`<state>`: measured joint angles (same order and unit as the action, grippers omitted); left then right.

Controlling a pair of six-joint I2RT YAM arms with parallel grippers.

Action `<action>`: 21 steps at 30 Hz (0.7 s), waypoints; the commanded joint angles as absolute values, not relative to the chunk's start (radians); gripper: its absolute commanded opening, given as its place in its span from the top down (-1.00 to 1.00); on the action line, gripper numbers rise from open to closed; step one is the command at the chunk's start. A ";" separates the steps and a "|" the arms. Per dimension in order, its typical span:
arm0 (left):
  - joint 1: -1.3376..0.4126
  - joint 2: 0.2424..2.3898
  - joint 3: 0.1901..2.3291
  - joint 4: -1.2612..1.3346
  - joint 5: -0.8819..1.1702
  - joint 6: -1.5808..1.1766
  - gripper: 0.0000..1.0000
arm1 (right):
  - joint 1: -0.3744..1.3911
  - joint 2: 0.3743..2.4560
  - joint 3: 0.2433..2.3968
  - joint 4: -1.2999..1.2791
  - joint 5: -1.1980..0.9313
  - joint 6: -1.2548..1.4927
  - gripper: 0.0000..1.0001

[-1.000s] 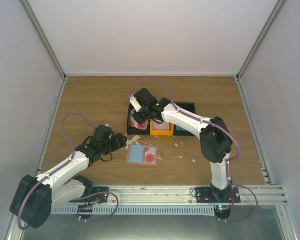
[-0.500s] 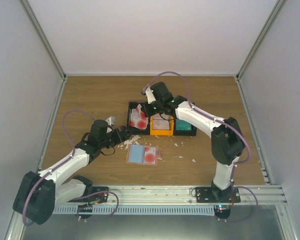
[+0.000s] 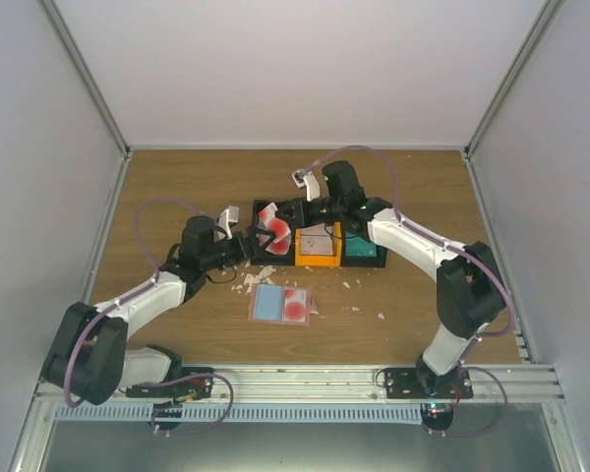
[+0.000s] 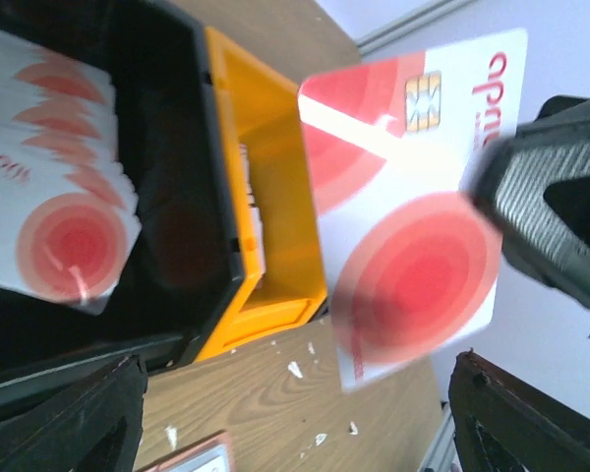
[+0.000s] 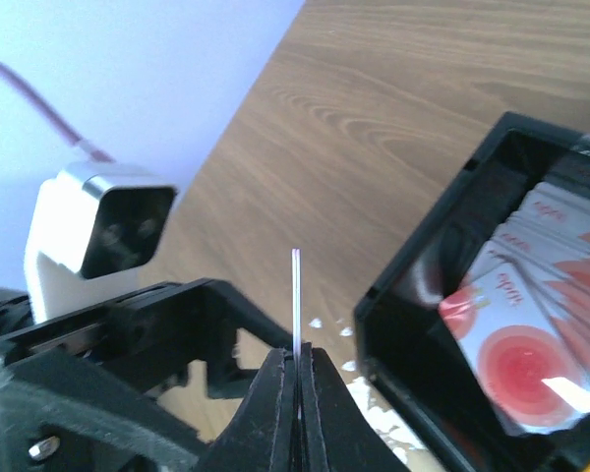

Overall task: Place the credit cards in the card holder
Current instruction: Pick up the credit card from the storage box.

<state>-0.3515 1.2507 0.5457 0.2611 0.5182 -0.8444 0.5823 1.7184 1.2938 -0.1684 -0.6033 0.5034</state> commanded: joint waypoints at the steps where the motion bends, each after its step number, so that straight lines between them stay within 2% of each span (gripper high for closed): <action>1: -0.347 1.293 0.585 0.443 0.604 -0.841 -0.66 | 0.575 1.675 1.254 -0.048 -0.739 0.595 0.99; 5: -0.347 1.302 0.586 0.500 0.619 -0.862 -0.47 | 0.572 1.663 1.238 -0.019 -0.791 0.612 0.99; 9: -0.346 1.301 0.590 0.548 0.652 -0.874 -0.19 | 0.572 1.658 1.224 -0.012 -0.819 0.612 0.98; 12: -0.346 1.299 0.593 0.568 0.676 -0.874 0.10 | 0.571 1.658 1.214 -0.003 -0.843 0.617 0.98; 15: -0.346 1.297 0.596 0.569 0.689 -0.873 0.52 | 0.563 1.658 1.205 -0.003 -0.853 0.622 0.97; 19: -0.347 1.293 0.601 0.555 0.698 -0.863 0.97 | 0.531 1.639 1.172 0.056 -0.869 0.643 0.85; 21: -0.346 1.288 0.603 0.552 0.708 -0.853 1.00 | 0.516 1.629 1.162 0.068 -0.877 0.641 0.66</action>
<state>-0.3470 1.2961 0.5797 0.5159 0.6979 -0.8825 0.5377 1.6772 1.1831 0.0055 -0.8207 0.6250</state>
